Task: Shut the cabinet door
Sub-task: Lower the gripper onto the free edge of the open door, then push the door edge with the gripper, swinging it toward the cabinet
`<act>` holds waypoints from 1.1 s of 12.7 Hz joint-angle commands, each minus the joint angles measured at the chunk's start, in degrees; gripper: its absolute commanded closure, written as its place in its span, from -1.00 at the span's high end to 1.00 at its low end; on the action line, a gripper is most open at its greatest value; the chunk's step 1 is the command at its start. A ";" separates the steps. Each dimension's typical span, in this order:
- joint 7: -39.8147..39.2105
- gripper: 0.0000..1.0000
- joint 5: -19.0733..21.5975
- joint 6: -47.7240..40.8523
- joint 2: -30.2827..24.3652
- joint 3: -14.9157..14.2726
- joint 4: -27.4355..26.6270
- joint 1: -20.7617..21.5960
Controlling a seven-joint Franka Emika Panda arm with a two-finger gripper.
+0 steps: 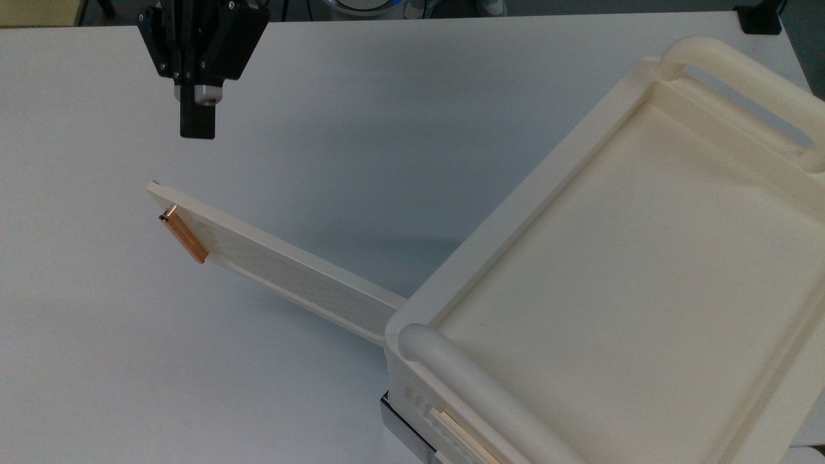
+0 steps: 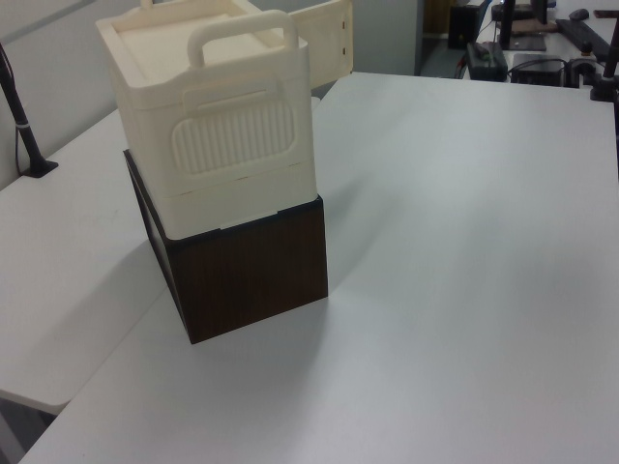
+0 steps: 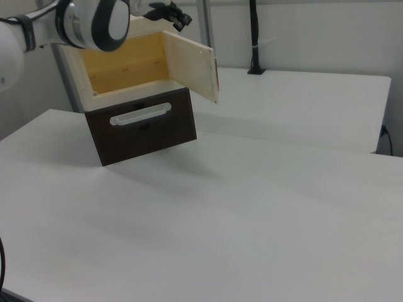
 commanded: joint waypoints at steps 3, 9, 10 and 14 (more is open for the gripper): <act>2.13 -1.00 0.01 8.64 7.63 -0.36 3.44 -0.97; 1.60 -1.00 -2.19 9.35 7.38 -0.27 0.28 -1.32; 1.60 -1.00 -2.19 9.09 6.59 -0.19 0.02 -1.32; 1.51 -1.00 -2.28 8.65 1.32 1.04 -7.09 -1.23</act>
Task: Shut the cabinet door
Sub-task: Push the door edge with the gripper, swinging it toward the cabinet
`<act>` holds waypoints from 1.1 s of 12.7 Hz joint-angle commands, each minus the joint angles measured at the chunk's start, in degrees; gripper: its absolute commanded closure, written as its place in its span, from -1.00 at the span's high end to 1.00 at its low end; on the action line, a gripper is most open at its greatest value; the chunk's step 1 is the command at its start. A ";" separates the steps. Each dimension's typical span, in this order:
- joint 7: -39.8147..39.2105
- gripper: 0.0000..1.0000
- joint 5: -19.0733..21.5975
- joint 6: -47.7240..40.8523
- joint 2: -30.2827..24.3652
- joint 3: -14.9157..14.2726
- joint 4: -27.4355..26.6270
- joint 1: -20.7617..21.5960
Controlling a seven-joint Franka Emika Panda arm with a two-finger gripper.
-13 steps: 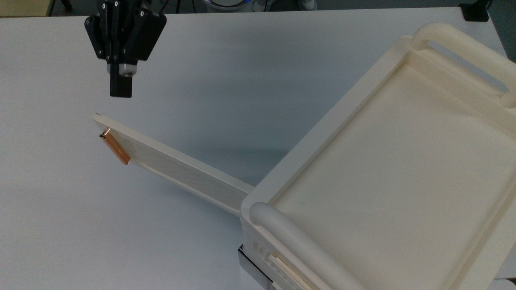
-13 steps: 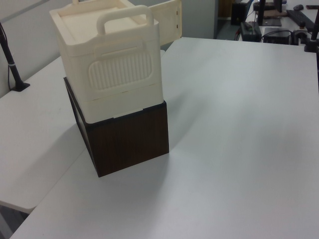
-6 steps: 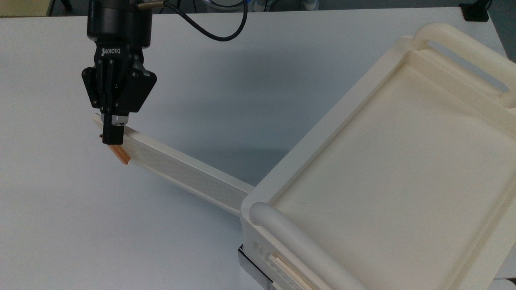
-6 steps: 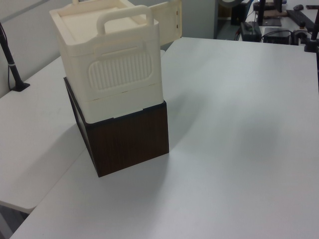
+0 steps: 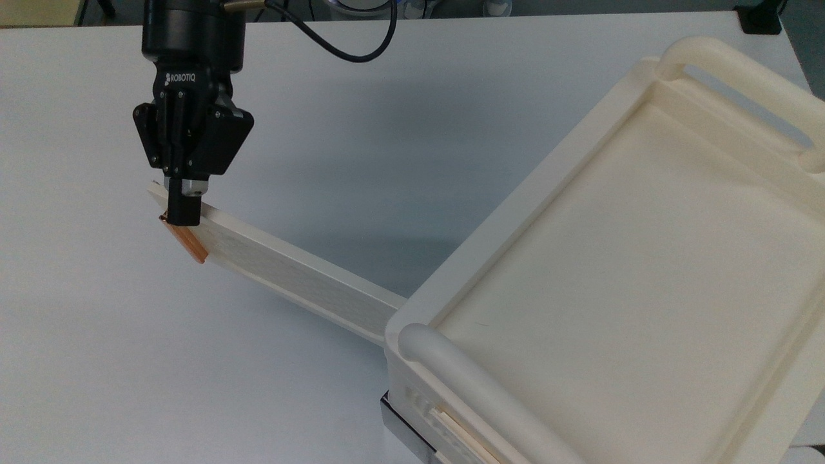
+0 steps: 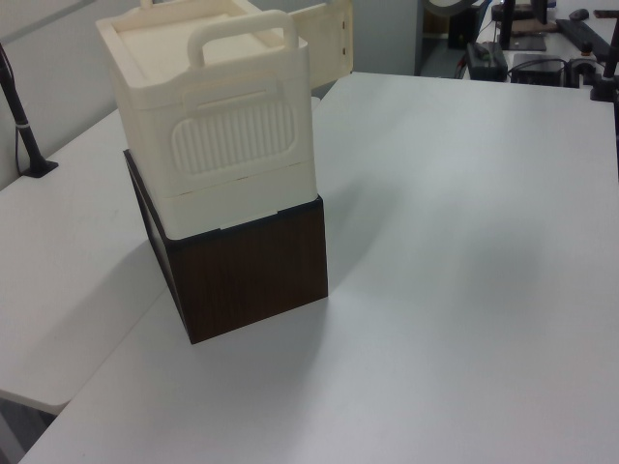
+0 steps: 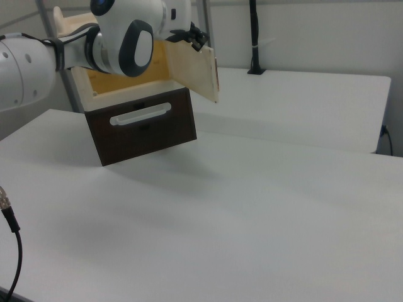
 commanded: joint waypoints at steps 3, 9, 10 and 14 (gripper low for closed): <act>0.40 -1.00 -1.30 -4.31 -6.41 1.71 -8.28 0.01; -2.32 -1.00 -0.77 -20.91 -9.75 5.75 -7.93 0.01; -3.20 -1.00 -0.60 -23.21 -9.84 7.15 -7.75 -0.07; -4.35 -1.00 -0.33 -27.36 -9.23 13.56 -7.05 -0.07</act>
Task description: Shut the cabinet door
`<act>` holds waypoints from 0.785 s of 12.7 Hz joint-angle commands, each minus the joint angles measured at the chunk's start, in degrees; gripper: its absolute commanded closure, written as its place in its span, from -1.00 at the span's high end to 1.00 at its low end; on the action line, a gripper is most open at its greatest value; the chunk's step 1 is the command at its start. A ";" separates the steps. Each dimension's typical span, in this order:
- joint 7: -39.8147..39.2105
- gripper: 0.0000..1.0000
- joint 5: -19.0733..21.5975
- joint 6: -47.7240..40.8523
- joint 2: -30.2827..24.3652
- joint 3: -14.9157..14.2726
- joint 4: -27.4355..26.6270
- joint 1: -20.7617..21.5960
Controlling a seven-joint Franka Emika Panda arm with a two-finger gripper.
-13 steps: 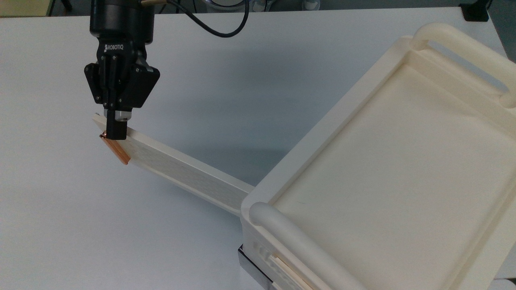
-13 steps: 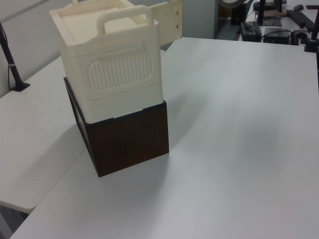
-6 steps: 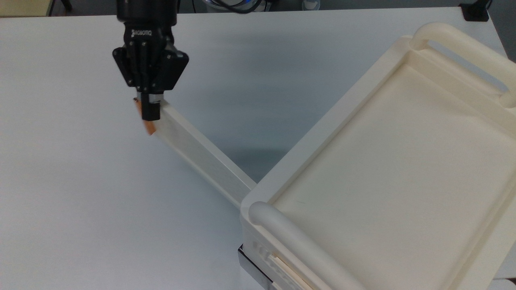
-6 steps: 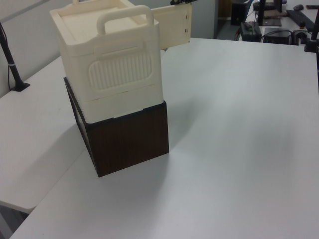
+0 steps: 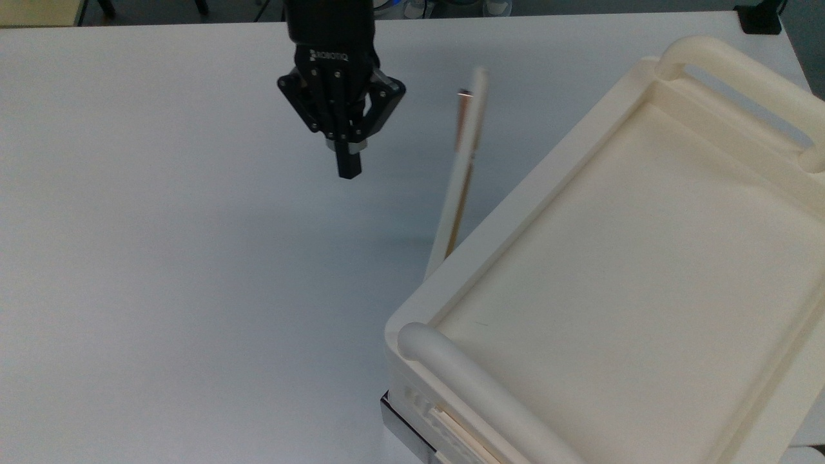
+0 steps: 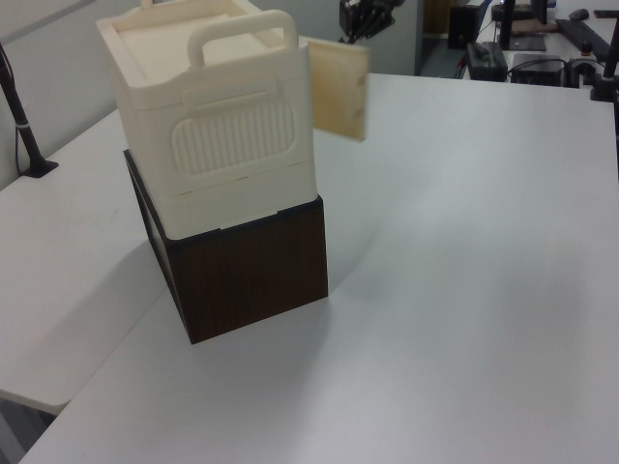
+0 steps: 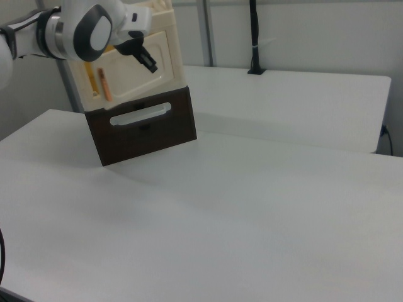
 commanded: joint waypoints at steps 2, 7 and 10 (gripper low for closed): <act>1.03 -1.00 -0.38 -1.00 1.65 8.09 0.74 0.35; 5.01 -1.00 -1.17 3.14 2.45 11.01 1.55 0.97; 3.51 -1.00 -1.09 0.43 1.75 11.01 0.05 0.36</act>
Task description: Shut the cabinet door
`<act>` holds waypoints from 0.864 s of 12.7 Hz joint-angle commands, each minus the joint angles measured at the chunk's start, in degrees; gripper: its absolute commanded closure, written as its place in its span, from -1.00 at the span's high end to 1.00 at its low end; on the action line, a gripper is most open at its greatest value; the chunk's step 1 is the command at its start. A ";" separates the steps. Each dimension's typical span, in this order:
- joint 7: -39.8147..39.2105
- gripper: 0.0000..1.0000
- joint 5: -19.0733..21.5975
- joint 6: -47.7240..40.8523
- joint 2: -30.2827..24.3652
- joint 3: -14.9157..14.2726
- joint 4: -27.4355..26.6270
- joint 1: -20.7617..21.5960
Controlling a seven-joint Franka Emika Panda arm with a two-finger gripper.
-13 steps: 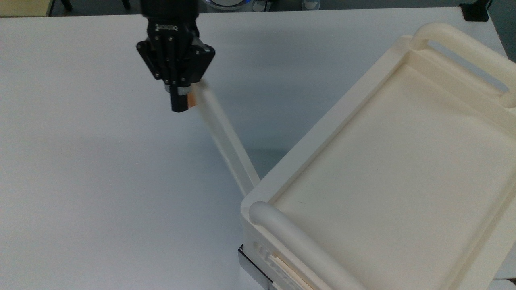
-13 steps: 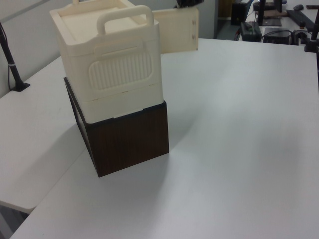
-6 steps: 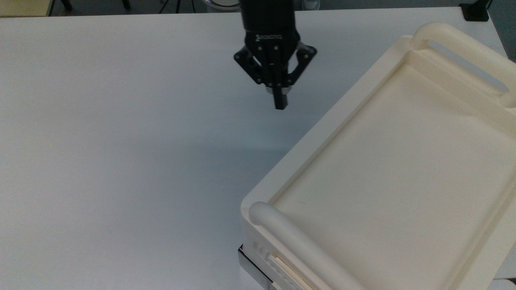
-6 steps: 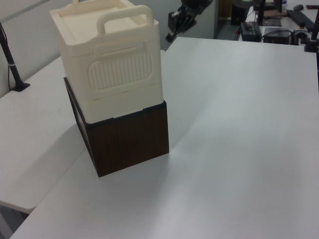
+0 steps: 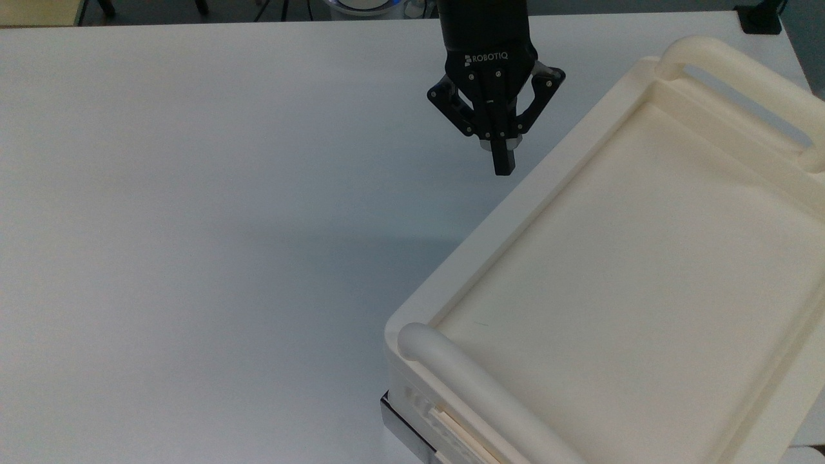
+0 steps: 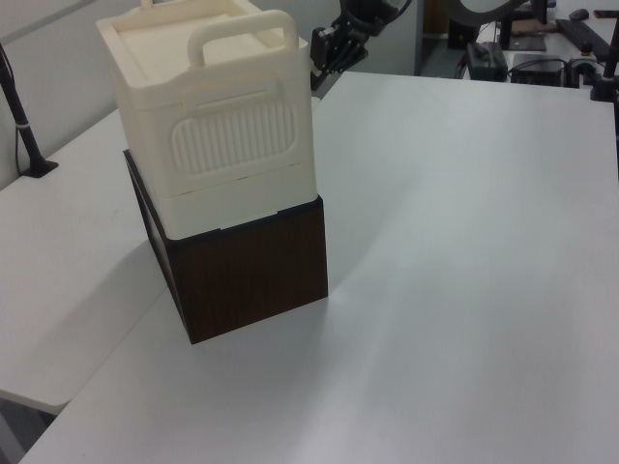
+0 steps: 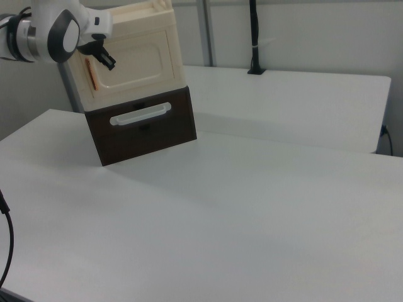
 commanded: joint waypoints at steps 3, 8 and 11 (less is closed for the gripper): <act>-6.09 -0.98 -1.00 -12.74 -3.38 -0.33 -2.01 -1.69; -22.25 -0.41 -0.13 -32.26 -9.36 -6.11 -2.54 -3.02; -27.82 1.00 0.05 -40.55 -12.62 -11.04 -2.62 -1.88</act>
